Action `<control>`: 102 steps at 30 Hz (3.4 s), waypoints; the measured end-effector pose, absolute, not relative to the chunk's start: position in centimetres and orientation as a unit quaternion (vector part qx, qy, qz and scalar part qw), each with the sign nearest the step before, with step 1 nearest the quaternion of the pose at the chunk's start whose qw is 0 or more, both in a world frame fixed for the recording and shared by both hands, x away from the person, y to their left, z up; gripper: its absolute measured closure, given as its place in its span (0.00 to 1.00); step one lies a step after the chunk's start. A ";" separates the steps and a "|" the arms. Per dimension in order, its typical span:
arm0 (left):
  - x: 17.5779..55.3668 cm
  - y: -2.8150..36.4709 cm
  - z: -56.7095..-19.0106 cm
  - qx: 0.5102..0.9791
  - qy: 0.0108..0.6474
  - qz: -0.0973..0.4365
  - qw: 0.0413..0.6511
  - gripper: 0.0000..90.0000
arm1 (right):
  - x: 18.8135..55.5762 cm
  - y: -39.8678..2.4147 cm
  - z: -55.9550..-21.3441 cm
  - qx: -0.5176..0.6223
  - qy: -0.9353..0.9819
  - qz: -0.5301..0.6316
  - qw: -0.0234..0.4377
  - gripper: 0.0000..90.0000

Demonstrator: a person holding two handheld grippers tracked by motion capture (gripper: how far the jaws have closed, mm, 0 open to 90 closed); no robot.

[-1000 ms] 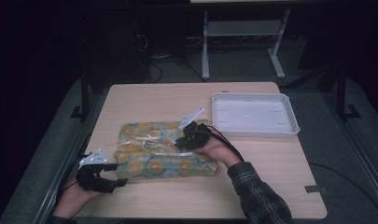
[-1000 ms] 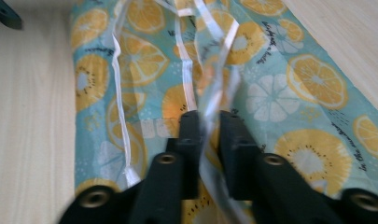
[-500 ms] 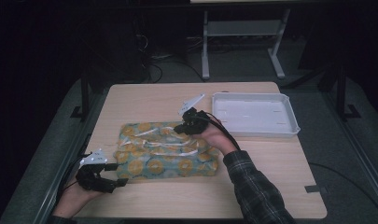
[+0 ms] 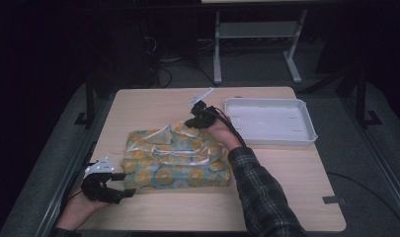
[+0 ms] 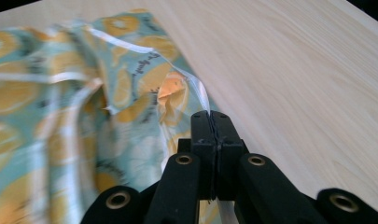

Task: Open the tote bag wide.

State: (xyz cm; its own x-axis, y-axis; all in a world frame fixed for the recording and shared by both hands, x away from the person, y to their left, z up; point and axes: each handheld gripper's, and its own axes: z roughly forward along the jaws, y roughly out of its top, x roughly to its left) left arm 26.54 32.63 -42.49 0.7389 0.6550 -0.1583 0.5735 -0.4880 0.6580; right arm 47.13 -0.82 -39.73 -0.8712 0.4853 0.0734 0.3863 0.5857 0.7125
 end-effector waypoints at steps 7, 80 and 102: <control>26.6 32.7 -42.5 0.860 0.359 0.055 0.360 0.25 | 49.1 -0.5 -41.4 0.276 0.890 0.356 0.070 0.98; 40.3 27.2 -40.5 0.868 0.367 0.064 0.328 0.27 | 40.1 -8.3 -41.8 0.295 0.882 0.364 0.051 0.48; 39.5 27.4 -42.4 0.894 0.356 0.071 0.264 0.82 | 40.0 -8.0 -43.0 0.280 0.905 0.314 0.069 0.90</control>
